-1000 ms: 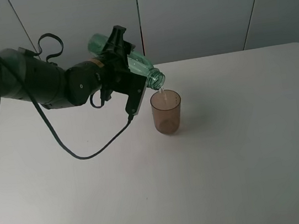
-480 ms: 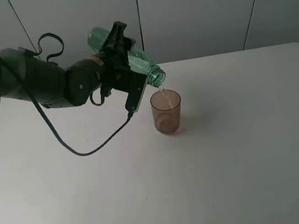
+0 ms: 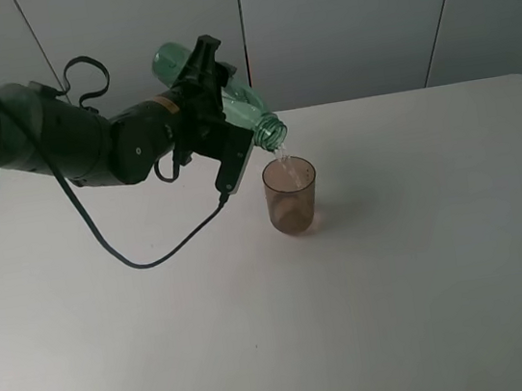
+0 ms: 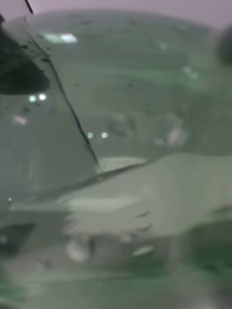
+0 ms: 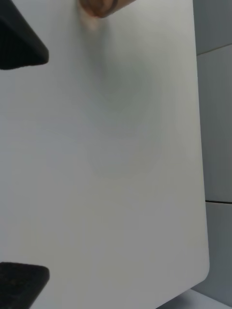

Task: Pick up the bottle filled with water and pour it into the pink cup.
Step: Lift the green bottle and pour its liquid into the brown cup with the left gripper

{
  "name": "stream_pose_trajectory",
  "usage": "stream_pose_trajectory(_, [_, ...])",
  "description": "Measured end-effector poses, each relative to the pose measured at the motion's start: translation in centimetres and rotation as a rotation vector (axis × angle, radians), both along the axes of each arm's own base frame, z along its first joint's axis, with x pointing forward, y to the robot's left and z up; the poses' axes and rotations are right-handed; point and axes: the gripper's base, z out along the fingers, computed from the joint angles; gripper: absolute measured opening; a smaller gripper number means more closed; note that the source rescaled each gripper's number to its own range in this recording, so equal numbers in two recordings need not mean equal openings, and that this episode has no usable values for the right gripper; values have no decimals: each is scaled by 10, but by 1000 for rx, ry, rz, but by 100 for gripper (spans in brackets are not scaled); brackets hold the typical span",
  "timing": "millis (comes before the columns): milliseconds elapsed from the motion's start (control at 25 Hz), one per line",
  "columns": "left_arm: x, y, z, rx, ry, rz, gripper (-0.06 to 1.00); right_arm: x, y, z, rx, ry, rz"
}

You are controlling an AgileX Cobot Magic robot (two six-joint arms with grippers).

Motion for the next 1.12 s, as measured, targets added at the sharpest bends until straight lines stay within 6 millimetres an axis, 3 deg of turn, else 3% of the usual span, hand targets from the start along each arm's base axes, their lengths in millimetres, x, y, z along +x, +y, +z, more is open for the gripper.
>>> stream_pose_trajectory(1120, [0,-3,5,67,-83,-95,1,0,0,0,0,0,0])
